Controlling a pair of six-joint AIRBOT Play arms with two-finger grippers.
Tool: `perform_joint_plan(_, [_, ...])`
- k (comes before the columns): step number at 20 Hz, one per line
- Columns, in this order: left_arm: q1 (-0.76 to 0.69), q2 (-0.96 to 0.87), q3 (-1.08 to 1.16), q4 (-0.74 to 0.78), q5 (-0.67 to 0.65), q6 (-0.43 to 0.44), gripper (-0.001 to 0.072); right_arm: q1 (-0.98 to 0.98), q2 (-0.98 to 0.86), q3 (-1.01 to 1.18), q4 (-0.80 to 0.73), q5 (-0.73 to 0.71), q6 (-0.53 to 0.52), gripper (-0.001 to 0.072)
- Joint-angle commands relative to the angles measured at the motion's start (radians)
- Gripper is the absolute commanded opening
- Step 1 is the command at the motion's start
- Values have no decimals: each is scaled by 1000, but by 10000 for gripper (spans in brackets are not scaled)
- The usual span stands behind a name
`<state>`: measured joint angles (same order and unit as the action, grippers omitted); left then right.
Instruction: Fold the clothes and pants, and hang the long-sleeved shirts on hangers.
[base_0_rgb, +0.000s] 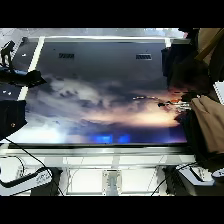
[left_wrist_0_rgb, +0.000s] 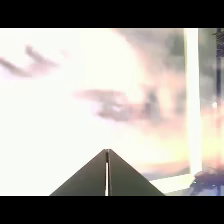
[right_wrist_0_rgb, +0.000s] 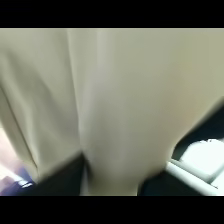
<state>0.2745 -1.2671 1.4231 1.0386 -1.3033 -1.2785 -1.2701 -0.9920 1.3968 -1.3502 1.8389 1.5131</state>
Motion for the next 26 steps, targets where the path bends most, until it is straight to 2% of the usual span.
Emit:
perform_joint_plan(1, [1, 1, 0, 0, 0, 0, 25, -2, 58, 79, -48, -2, -4, 484])
perform_joint_plan(3, [1, 1, 0, 0, 0, 0, 25, -2, 56, 233, 4, -23, -2, 482])
perform_joint_plan(4, [1, 1, 0, 0, 0, 0, 25, -2, 56, 289, 100, -66, 18, 468])
perform_joint_plan(5, [1, 1, 0, -5, 0, 0, 25, 6, 58, 319, 276, -95, 34, 381])
perform_joint_plan(6, [1, 1, 0, -27, 0, 0, 25, 41, 61, 320, 527, -109, 32, 295])
perform_joint_plan(7, [0, 1, 0, -56, 1, 0, 25, 115, 59, 311, 738, -126, 0, 292])
perform_joint_plan(8, [0, 1, 0, -92, 1, 1, 25, 215, 58, 304, 837, -149, -28, 263])
perform_joint_plan(9, [-5, 1, 0, -117, 1, 1, 25, 346, 58, 303, 843, -169, -48, 191])
perform_joint_plan(10, [-13, 1, 0, -135, 1, 1, 25, 493, 58, 301, 795, -180, -72, 47])
perform_joint_plan(11, [-26, 1, 0, -137, 1, 0, 25, 626, 55, 301, 727, -185, -101, 17])
perform_joint_plan(14, [-95, 1, 0, -135, 16, 0, 25, 1059, 12, 294, 374, -224, -145, 16])
perform_joint_plan(16, [-144, 1, 0, -135, 46, 0, 25, 1241, -46, 294, 248, -231, -145, 17])
perform_joint_plan(19, [-167, 1, 0, -135, 60, -3, 25, 1371, -115, 294, 194, -229, -139, 16])
perform_joint_plan(20, [-167, 1, 0, -135, 55, -30, 25, 1388, -128, 294, 194, -236, -142, 17])
perform_joint_plan(26, [-167, 0, 0, -135, 53, -49, 25, 1402, -143, 297, 201, -242, -142, 17])
